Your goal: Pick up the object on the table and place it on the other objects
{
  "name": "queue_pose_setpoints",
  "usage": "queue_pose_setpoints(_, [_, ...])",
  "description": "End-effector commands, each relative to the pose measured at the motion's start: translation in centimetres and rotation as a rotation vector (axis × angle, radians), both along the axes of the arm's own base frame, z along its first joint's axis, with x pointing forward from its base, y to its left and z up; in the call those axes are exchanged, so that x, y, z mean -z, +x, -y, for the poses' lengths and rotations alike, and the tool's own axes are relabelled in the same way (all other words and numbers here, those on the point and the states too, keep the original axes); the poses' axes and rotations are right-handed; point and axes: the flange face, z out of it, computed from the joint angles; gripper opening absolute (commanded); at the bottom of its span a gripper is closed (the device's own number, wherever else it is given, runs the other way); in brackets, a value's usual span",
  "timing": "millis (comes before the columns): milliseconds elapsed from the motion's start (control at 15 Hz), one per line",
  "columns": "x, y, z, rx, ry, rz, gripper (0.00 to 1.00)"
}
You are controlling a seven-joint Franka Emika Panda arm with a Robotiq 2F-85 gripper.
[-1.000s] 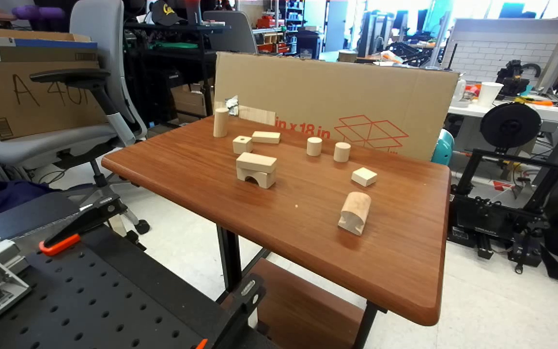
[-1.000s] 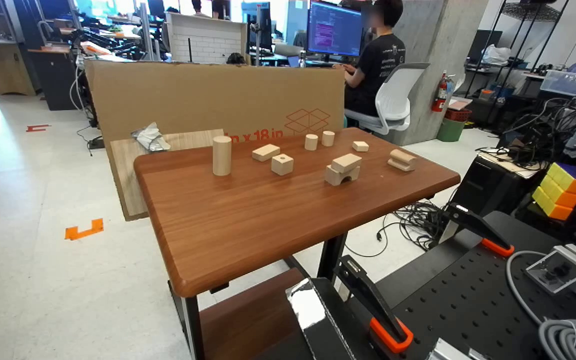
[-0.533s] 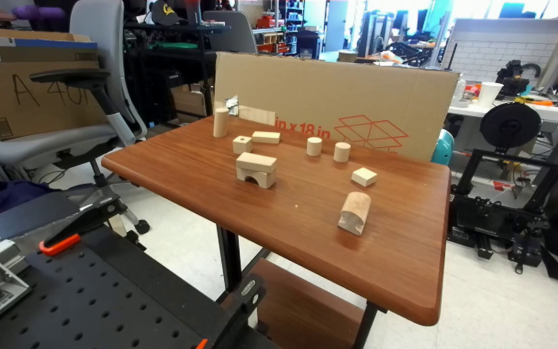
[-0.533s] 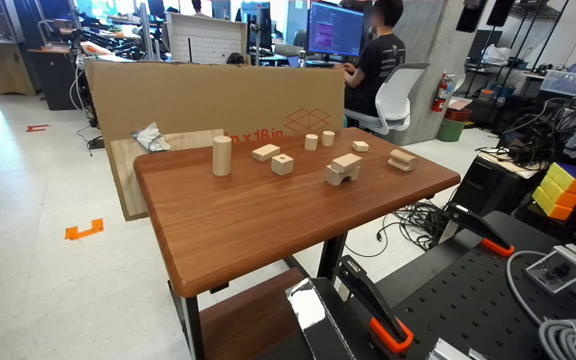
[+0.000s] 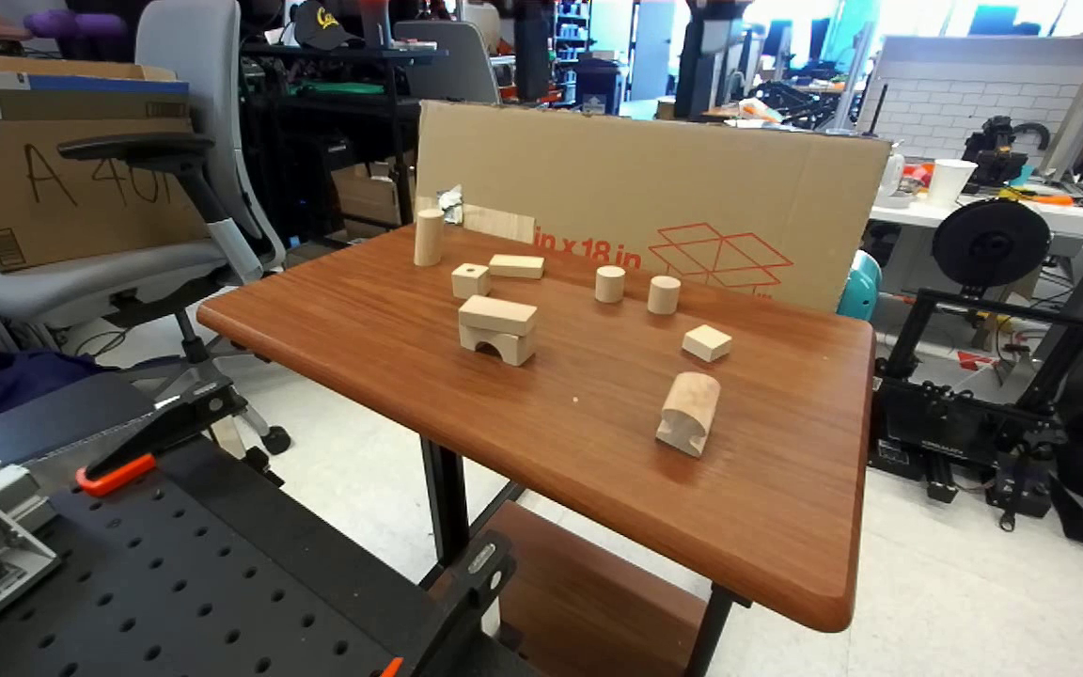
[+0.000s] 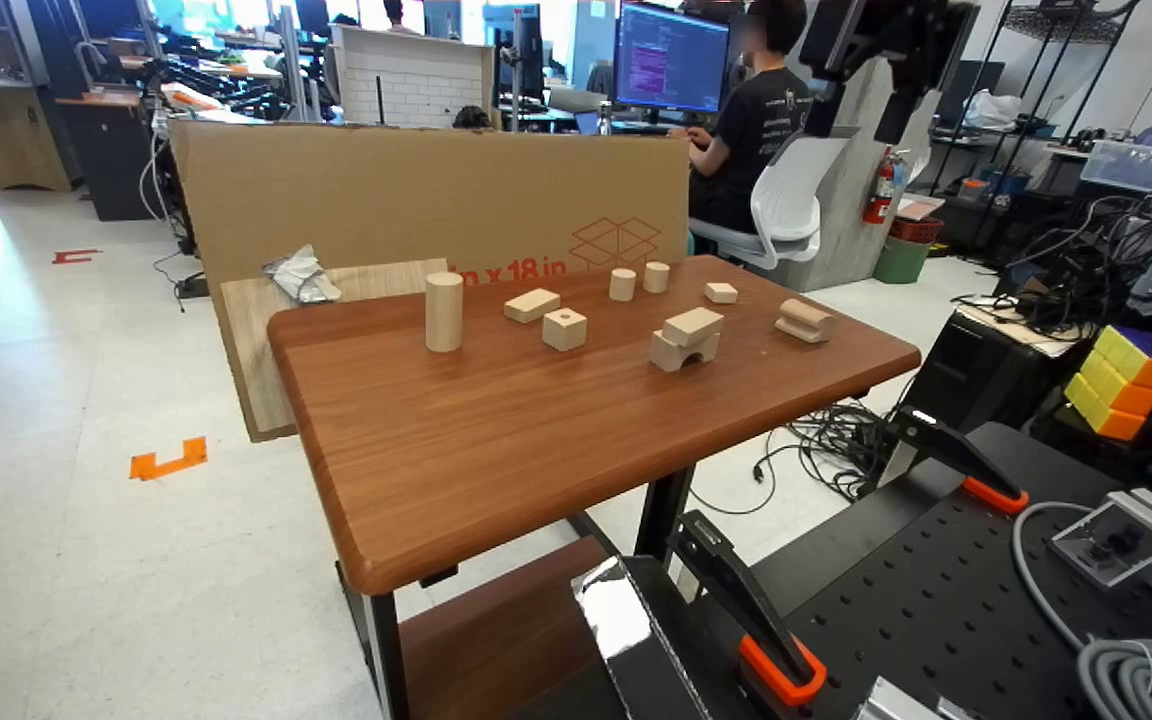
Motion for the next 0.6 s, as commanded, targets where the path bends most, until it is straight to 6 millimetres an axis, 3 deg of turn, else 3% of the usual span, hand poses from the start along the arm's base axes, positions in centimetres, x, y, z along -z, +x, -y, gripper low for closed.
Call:
queue_pose_setpoints(0, [2.4, 4.6, 2.4, 0.051, 0.054, -0.013, 1.00])
queue_pose_setpoints(533, [7.7, 10.5, 4.5, 0.110, 0.057, -0.034, 1.00])
